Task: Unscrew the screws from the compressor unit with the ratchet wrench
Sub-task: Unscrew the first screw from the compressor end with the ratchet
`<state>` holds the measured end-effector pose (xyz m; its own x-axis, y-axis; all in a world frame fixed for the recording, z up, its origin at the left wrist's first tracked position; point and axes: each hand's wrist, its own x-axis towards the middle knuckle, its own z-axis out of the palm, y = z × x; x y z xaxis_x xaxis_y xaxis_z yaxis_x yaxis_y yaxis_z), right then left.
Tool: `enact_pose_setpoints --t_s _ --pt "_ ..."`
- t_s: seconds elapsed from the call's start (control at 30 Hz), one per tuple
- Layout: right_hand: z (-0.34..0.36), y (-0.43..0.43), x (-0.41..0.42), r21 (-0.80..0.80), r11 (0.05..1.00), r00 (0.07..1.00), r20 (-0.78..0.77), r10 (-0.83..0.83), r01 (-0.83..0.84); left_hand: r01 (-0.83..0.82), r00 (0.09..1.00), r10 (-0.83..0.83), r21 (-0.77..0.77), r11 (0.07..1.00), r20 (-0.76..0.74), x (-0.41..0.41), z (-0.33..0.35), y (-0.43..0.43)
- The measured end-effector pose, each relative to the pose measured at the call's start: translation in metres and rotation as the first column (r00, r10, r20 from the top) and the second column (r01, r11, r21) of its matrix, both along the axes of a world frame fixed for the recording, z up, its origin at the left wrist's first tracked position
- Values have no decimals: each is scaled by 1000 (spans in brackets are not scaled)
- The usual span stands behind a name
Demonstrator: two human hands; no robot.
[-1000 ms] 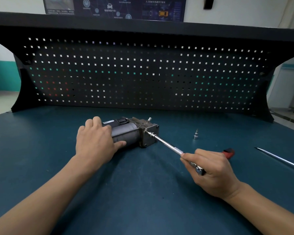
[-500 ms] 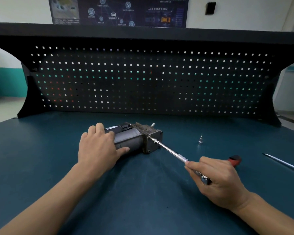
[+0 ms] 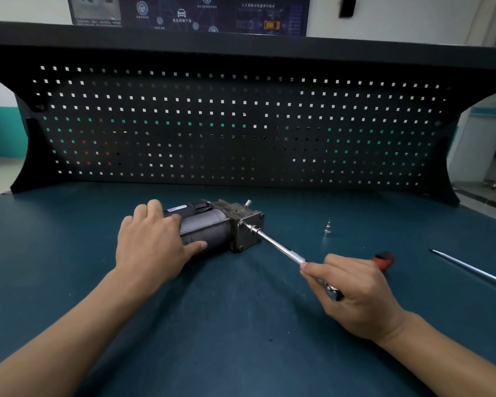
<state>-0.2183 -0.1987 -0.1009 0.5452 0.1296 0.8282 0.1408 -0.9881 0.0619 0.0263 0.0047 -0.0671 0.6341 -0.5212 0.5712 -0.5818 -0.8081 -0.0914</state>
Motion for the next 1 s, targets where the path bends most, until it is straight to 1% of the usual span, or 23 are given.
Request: enact_pose_setpoints --t_s 0.5,0.57,0.7,1.0 --pt "2 -1 0 53 999 999 -49 6 -4 14 1000 -14 -31 999 18 -2 -1 0" --pt "4 -2 -1 6 1000 997 -77 -9 9 17 999 -16 -33 999 27 -2 -2 0" --pt "12 -1 -3 -164 984 987 -133 -91 69 7 1000 -6 -31 999 30 -3 -2 0" --pt "15 -8 -1 -283 947 976 -110 -188 151 -4 998 5 -14 1000 56 -5 -2 -1"
